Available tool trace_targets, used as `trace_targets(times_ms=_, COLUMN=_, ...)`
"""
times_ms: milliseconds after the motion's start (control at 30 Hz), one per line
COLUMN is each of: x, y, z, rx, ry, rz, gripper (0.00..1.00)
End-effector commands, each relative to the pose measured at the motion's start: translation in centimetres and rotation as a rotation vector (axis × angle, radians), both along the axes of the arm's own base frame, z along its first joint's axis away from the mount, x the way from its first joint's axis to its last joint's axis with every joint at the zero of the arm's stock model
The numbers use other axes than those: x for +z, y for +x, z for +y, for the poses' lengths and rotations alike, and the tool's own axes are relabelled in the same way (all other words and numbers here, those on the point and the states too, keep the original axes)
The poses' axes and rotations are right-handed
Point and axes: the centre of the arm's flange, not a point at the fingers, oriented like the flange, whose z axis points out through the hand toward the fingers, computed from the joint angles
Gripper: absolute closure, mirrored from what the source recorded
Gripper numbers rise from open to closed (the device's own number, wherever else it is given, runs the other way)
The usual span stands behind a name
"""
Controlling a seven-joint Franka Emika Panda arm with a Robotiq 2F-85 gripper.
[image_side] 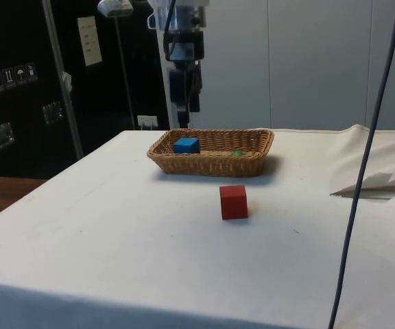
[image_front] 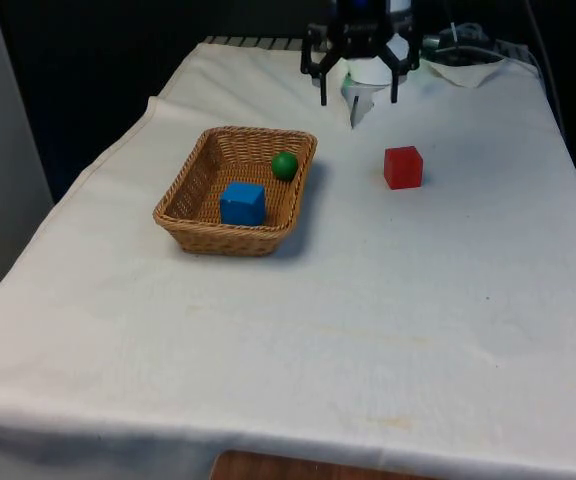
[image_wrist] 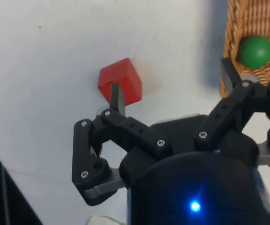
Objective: Place all non-red objects into the basket.
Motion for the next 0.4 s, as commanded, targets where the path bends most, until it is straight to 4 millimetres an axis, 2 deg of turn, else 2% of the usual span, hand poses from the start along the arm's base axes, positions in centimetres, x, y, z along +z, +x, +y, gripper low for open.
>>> trace_targets(times_ms=0, x=-0.15, y=0.22, z=-0.18, rx=-0.007, ry=-0.019, rz=0.009, gripper=0.0)
trace_targets(times_ms=367, x=0.44, y=1.08, z=-0.3, rx=-0.037, ry=-0.057, rz=0.012, gripper=0.0)
